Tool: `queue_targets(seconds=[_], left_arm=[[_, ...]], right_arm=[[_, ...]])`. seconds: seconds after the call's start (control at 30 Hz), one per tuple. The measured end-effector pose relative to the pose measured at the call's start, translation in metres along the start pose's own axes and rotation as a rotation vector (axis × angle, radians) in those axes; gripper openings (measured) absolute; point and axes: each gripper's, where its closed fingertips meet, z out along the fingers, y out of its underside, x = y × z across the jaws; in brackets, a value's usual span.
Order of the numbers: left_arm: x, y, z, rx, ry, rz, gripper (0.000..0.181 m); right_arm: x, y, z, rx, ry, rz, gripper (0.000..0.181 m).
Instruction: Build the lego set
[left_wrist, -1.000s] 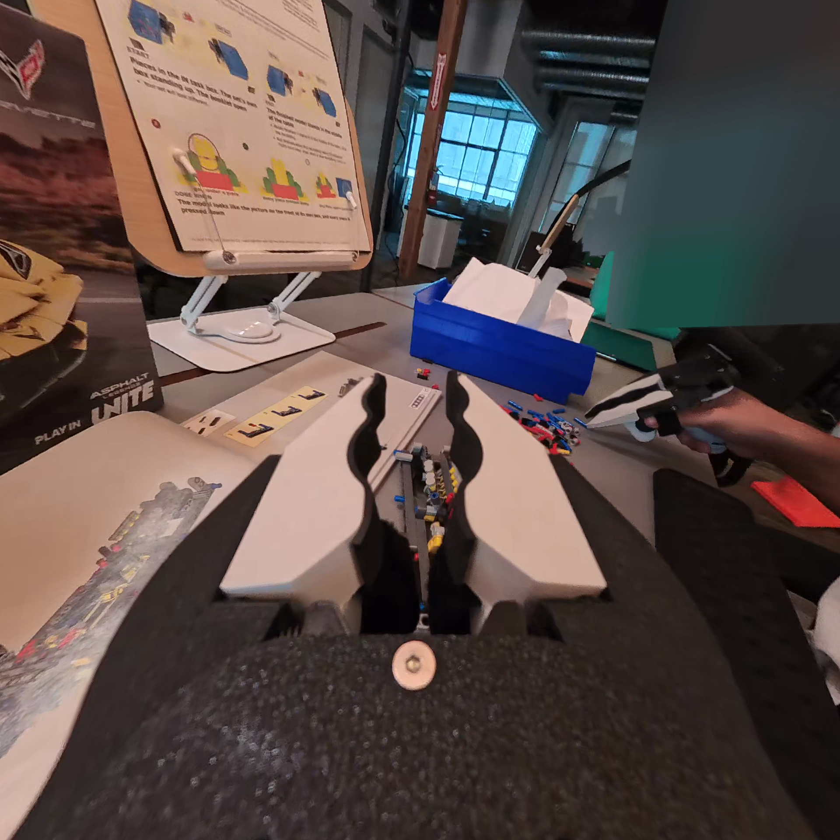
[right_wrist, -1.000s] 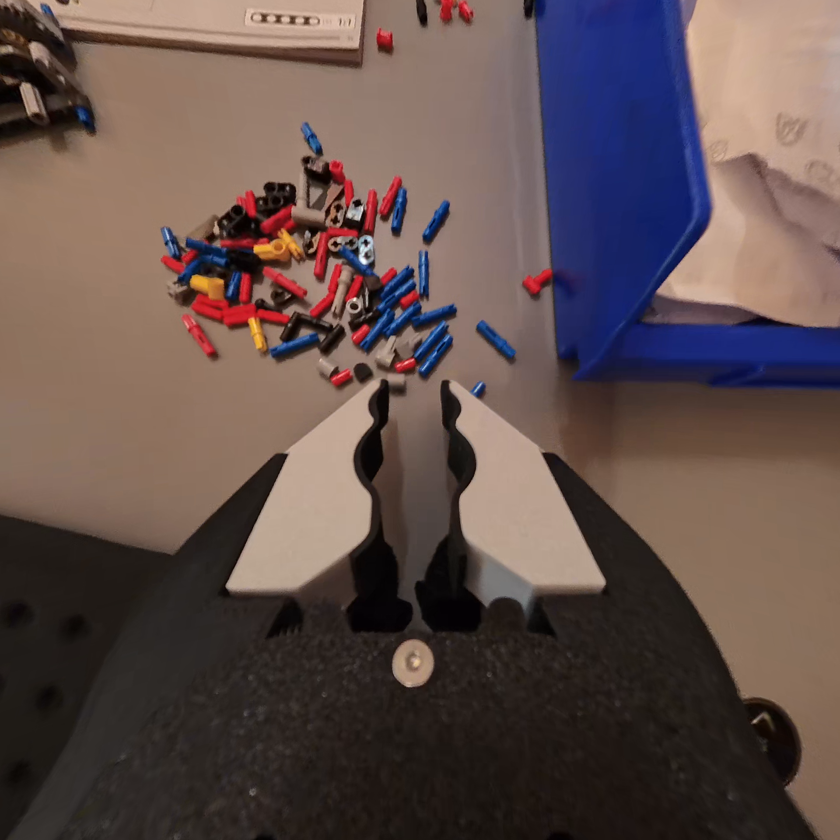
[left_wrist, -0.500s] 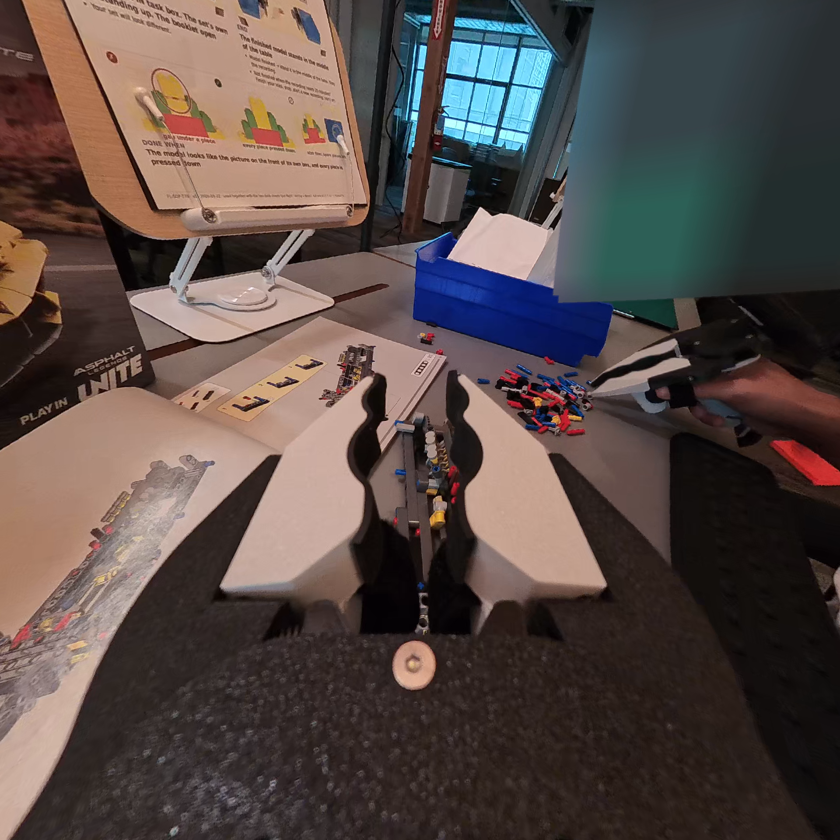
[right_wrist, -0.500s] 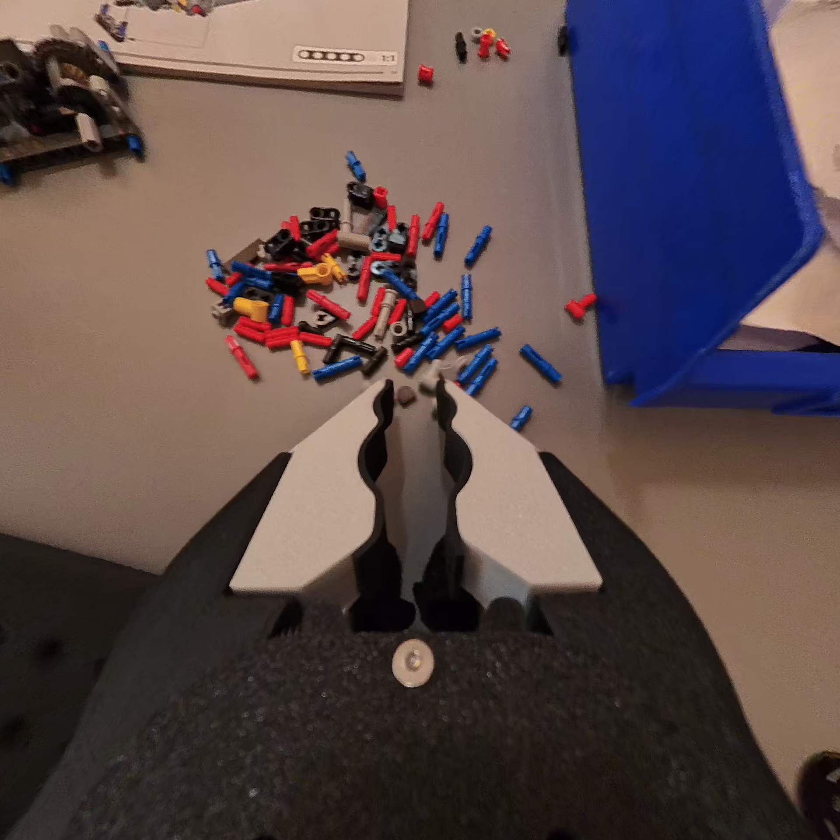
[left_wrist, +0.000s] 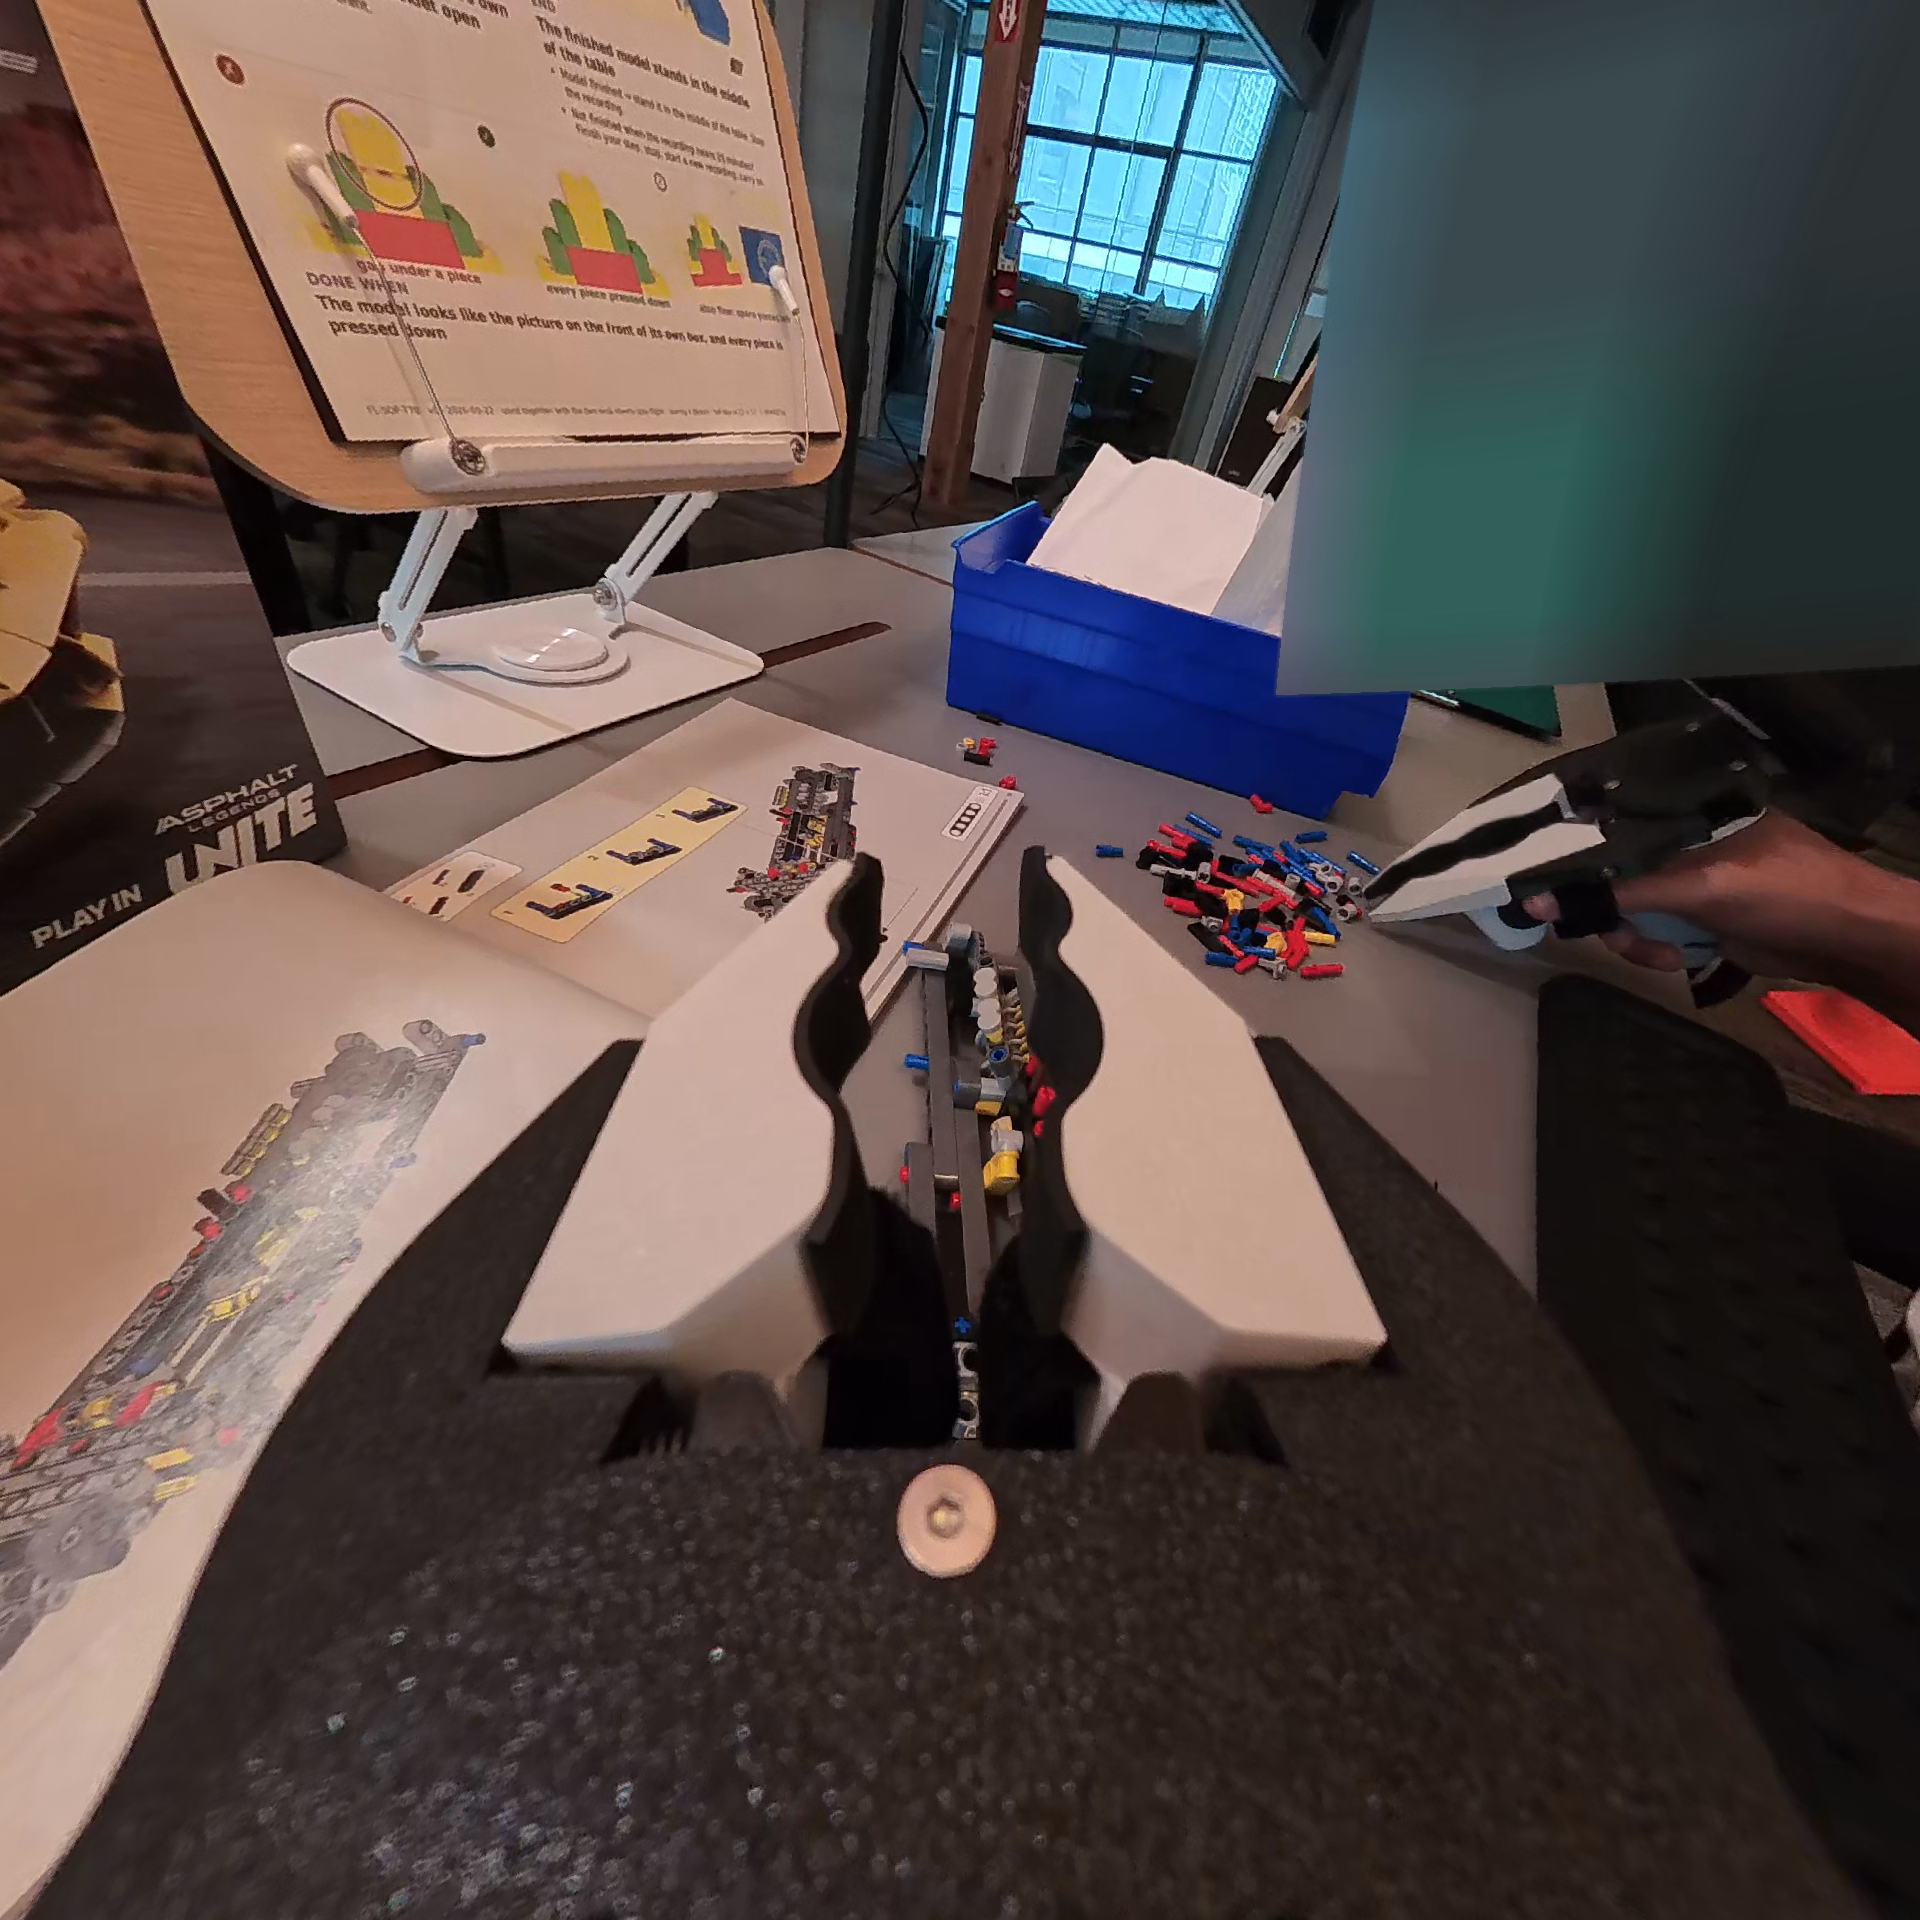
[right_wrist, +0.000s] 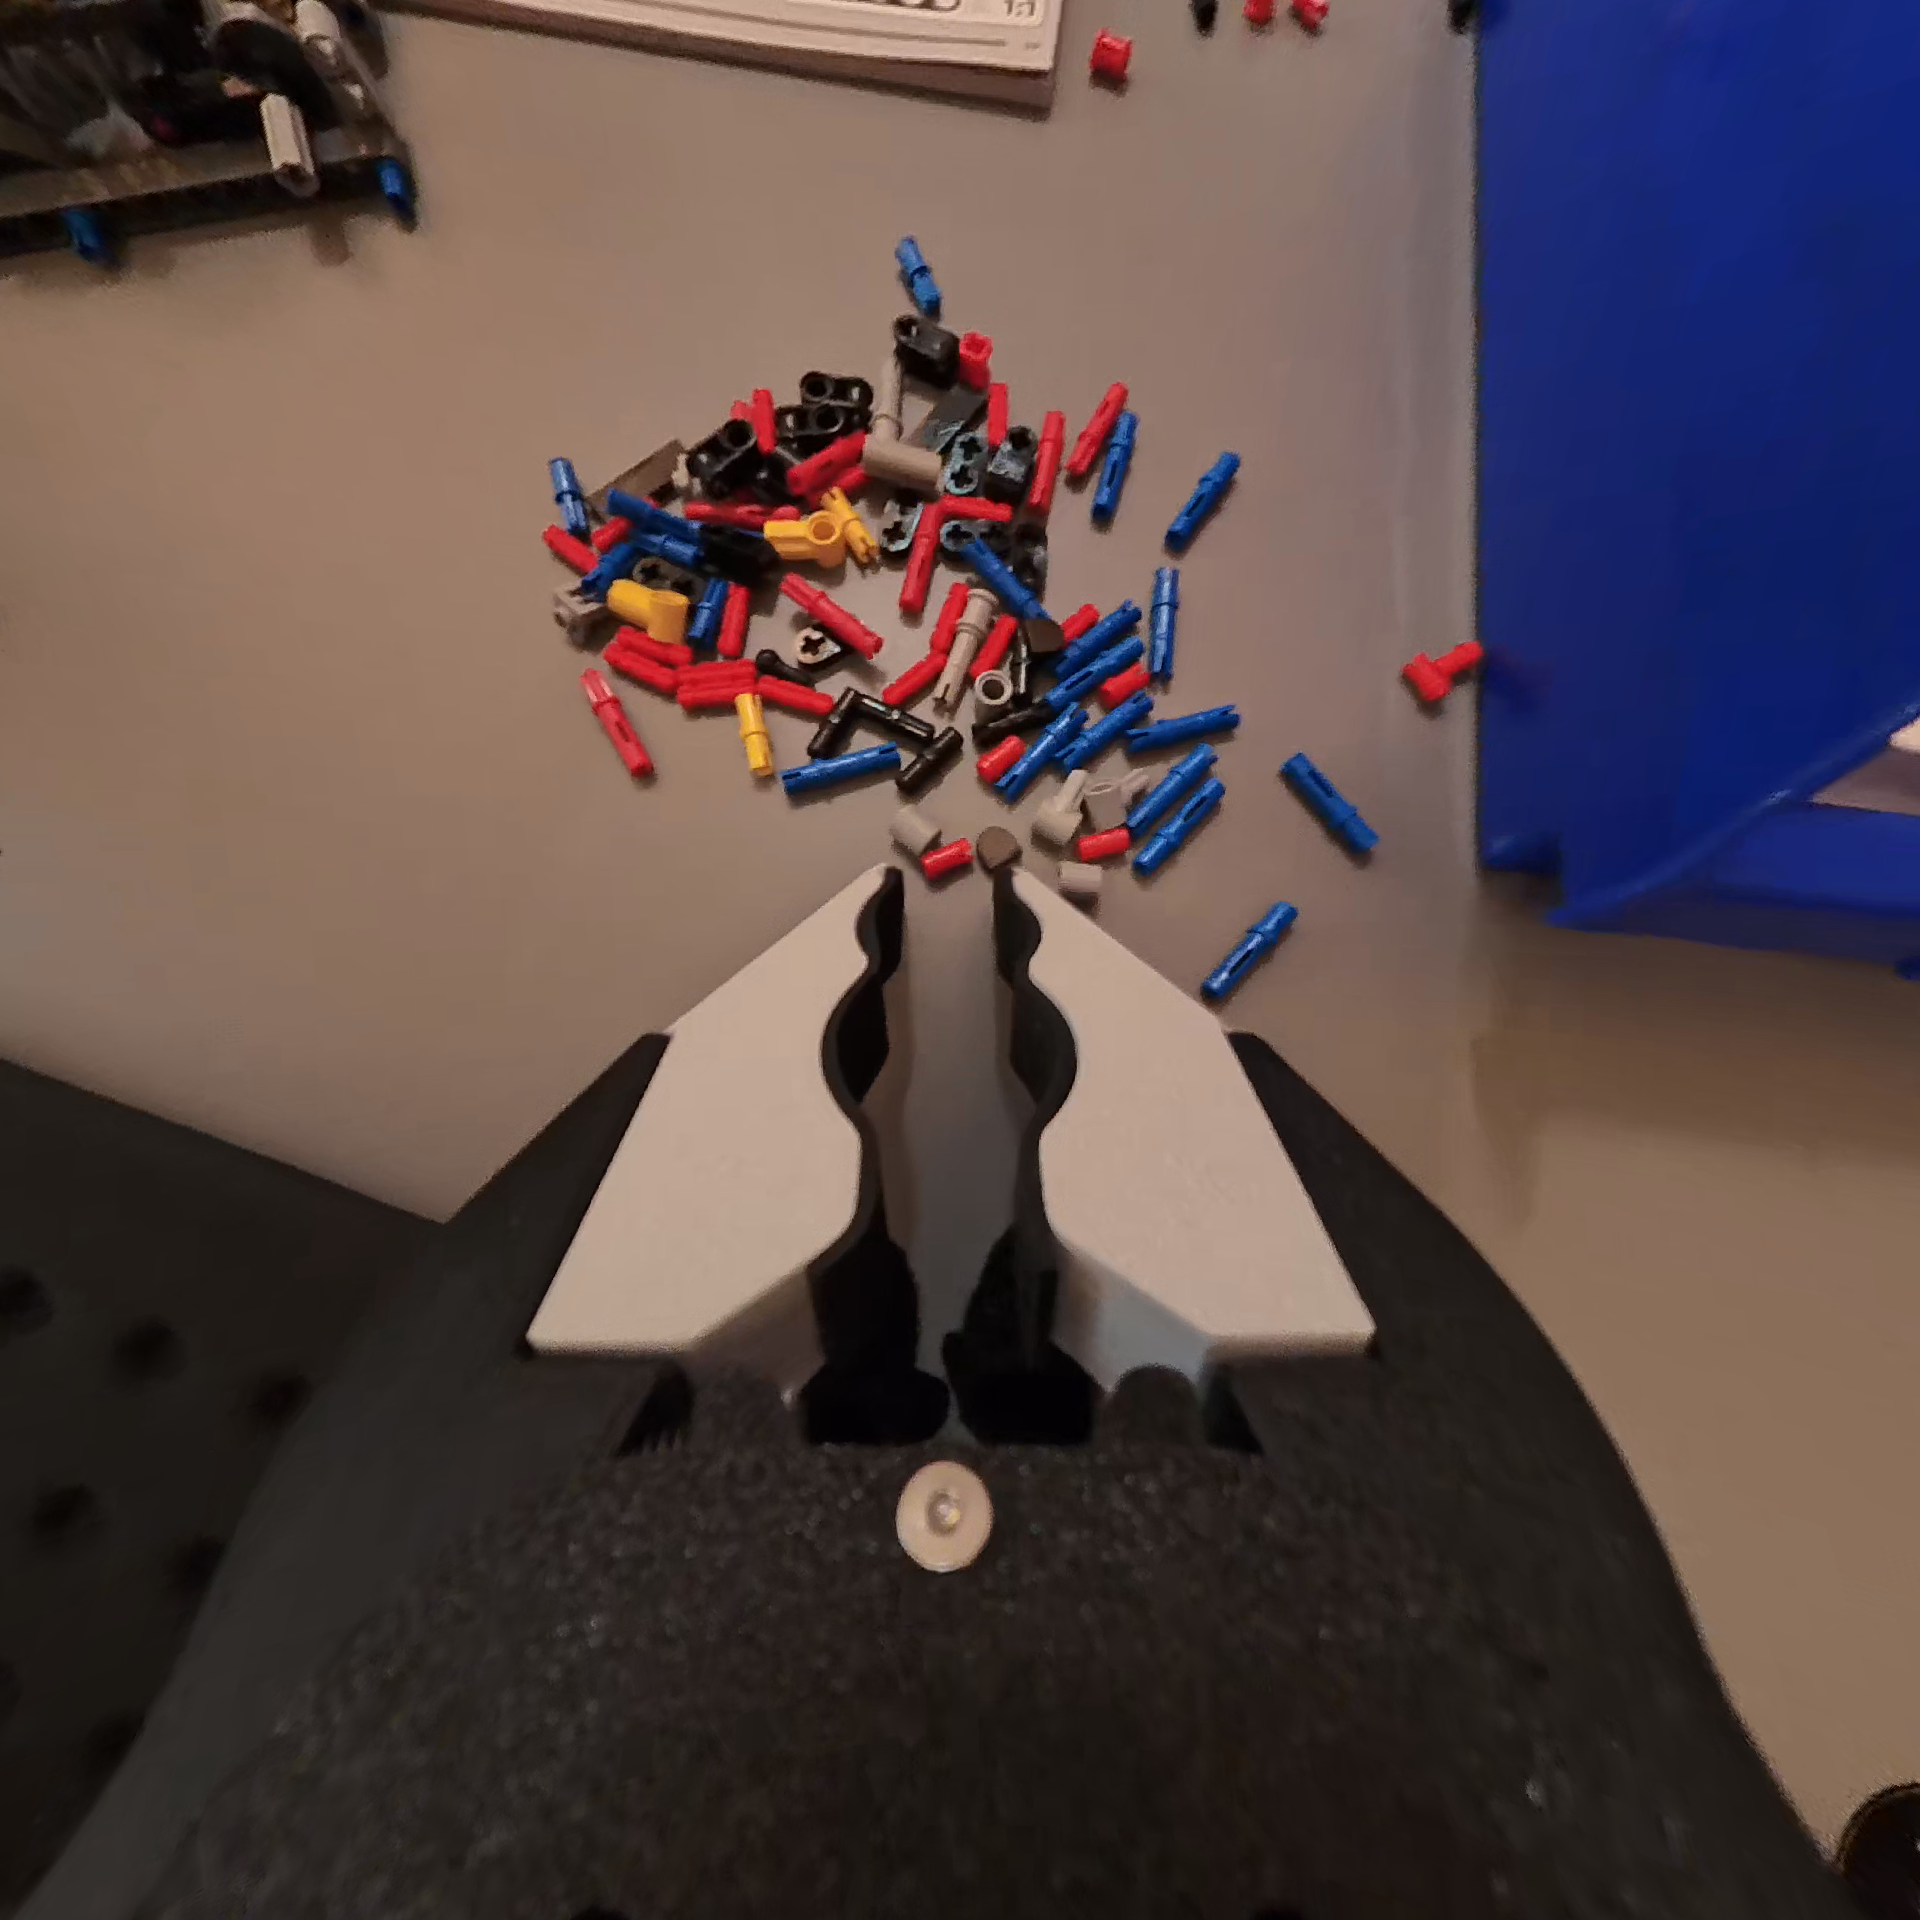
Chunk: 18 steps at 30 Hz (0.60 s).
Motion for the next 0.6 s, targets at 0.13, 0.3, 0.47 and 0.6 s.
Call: queue_targets(seconds=[0.13,0.3,0.47,0.6], left_arm=[[0.0012,0.0019,0.001,-0.009,0.001,0.007,0.024],[0.0011,0.0048,0.0021,-0.025,-0.003,0.017,0.024],[0.0008,0.0066,0.0027,-0.034,-0.007,0.022,0.024],[0.0015,0.0069,0.0035,-0.036,-0.006,0.025,0.024]], right_arm=[[-0.0038,0.0,0.0053,-0.008,-0.025,-0.007,0.016],[-0.0044,-0.0022,0.0098,0.006,-0.051,-0.011,0.011],[-0.0026,-0.0008,0.0087,0.005,-0.073,0.007,0.004],[-0.0022,-0.0028,0.0024,0.011,-0.046,-0.018,0.004]])
